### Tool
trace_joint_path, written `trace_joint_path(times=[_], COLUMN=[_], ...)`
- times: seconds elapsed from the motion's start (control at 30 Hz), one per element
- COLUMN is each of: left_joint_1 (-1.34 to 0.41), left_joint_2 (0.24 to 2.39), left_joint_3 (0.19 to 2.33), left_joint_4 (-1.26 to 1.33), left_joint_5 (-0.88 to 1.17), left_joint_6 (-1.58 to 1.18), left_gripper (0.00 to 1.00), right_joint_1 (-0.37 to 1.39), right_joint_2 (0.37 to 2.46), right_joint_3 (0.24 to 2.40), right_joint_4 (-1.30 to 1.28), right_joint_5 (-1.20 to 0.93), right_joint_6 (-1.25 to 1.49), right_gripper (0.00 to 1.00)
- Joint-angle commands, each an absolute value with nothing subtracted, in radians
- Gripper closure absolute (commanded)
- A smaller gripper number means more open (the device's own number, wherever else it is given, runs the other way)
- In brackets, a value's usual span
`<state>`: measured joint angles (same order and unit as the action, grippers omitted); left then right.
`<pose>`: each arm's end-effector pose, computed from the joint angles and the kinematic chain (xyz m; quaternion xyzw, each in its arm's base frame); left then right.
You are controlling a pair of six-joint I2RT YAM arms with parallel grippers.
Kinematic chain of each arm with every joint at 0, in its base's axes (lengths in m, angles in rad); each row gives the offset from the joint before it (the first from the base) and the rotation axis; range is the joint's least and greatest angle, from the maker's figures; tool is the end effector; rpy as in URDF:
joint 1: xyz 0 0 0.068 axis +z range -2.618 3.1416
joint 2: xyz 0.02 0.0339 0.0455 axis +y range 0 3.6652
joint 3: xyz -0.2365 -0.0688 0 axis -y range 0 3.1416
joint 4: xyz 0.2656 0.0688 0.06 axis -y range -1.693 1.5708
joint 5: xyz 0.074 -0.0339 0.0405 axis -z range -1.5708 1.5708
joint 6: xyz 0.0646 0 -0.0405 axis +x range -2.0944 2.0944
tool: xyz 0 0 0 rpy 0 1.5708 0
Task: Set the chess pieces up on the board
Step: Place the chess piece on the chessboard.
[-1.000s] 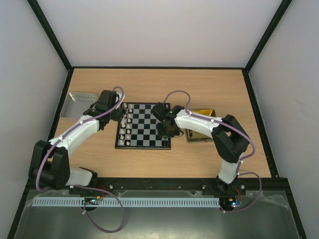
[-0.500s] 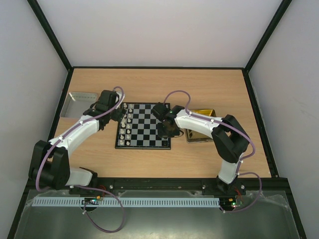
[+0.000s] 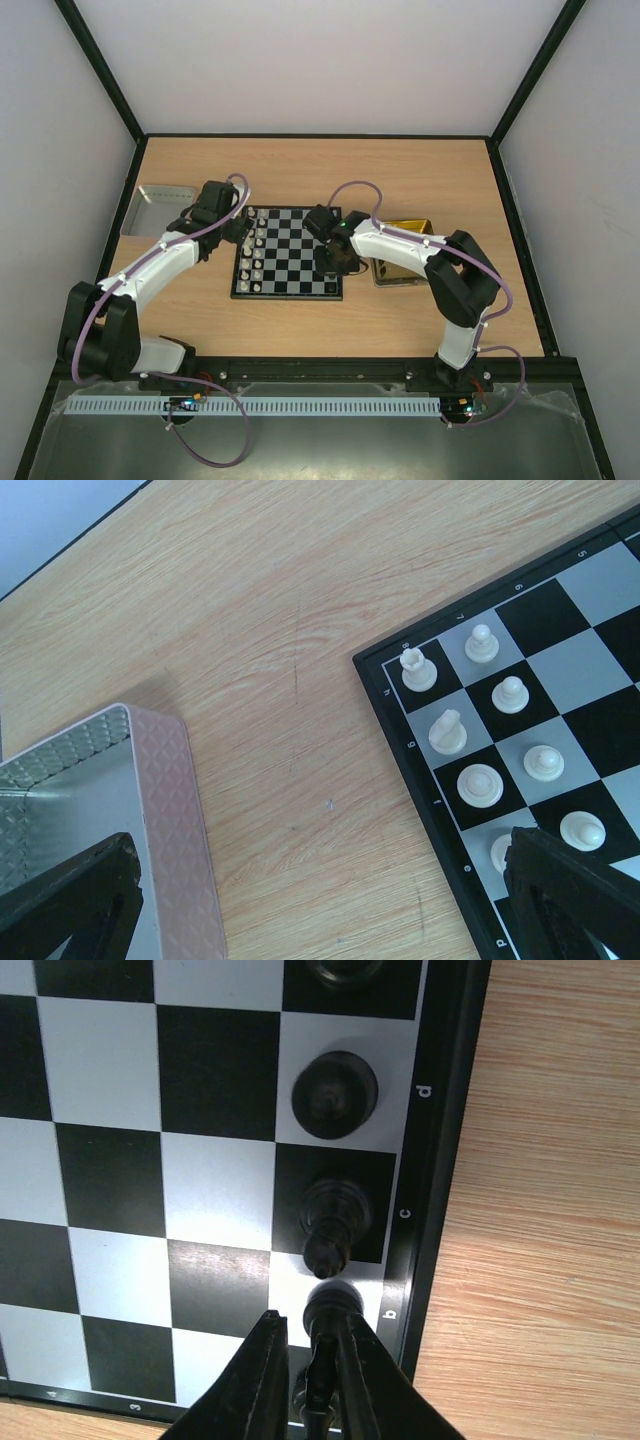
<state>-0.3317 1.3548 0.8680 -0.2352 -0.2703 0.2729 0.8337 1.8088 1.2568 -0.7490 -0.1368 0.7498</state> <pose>0.3218 -0.0926 0.1832 0.2159 0.8785 0.1107 0.4114 0.2423 0.2800 0.1221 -0.0506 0.9873 0.1431 0.0461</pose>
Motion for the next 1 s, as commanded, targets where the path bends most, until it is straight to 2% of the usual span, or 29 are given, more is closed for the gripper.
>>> trace_joint_path(times=[0.0, 0.83, 0.97], left_joint_1=[-0.335, -0.335, -0.336], left_joint_2=[1.354, 1.356, 1.354], left_joint_3=[0.854, 0.859, 0.857], left_joint_4=[-0.223, -0.227, -0.229], left_joint_5=[-0.271, -0.270, -0.270], left_joint_6=[0.280, 0.278, 0.278], left_gripper=[0.01, 0.01, 0.01], right_joint_1=[0.841, 0.841, 0.840], right_joint_2=[1.818, 1.782, 1.772], right_joint_3=[1.292, 1.259, 1.263], right_joint_4=[-0.753, -0.764, -0.770], right_joint_5=[-0.131, -0.098, -0.086], right_joint_6=[0.761, 0.771, 0.772], right_gripper=[0.86, 0.85, 0.79])
